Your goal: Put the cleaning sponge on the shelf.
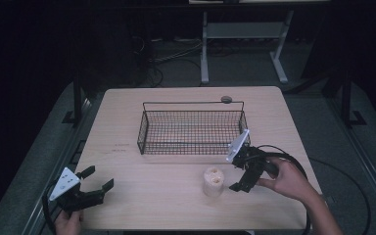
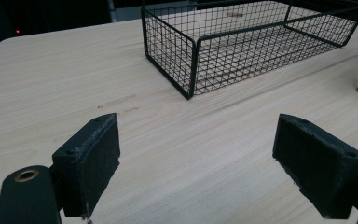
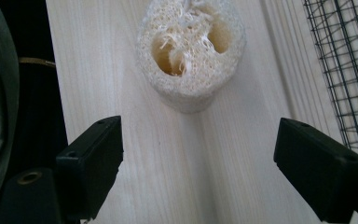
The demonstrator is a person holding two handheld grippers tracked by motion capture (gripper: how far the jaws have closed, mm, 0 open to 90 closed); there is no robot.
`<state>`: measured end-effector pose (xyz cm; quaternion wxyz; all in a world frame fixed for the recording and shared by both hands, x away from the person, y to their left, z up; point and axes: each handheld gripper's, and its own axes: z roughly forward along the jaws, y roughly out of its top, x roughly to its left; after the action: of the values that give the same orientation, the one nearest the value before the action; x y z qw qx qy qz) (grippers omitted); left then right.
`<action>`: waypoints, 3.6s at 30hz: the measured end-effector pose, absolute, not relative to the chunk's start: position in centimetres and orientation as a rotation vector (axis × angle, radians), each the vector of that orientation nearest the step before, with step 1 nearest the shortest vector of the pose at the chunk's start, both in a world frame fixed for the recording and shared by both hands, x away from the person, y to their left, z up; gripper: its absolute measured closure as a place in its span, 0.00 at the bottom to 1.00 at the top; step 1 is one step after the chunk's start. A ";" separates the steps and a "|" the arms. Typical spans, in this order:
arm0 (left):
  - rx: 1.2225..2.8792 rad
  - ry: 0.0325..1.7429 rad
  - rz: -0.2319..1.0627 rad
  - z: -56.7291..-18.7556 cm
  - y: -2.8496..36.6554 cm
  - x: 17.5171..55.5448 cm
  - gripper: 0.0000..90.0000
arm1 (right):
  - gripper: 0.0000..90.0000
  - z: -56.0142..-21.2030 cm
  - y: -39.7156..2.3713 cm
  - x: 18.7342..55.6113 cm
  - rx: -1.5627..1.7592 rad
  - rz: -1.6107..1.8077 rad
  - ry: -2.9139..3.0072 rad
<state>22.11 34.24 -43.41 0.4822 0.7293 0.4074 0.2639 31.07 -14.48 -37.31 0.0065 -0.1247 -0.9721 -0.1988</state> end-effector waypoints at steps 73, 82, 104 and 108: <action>1.764 0.992 0.646 -43.3 34.4 22.0 0.16 | 0.31 -36.8 -8.6 31.9 -0.194 -0.466 -3.080; 1.765 0.989 0.644 -43.3 34.3 22.0 0.16 | 0.31 -34.8 -8.3 32.4 -0.179 -0.513 -3.076; 1.768 0.986 0.644 -43.2 34.4 22.1 0.16 | 0.31 -30.5 -8.5 34.8 -0.194 -0.562 -3.079; 1.769 0.985 0.644 -43.2 34.3 22.0 0.16 | 0.31 -29.8 -8.6 35.3 -0.192 -0.581 -3.078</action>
<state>22.04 34.29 -43.25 0.4868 0.7273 0.4051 0.2647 35.30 -8.55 -29.76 0.0018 -0.0611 -0.9808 -0.1852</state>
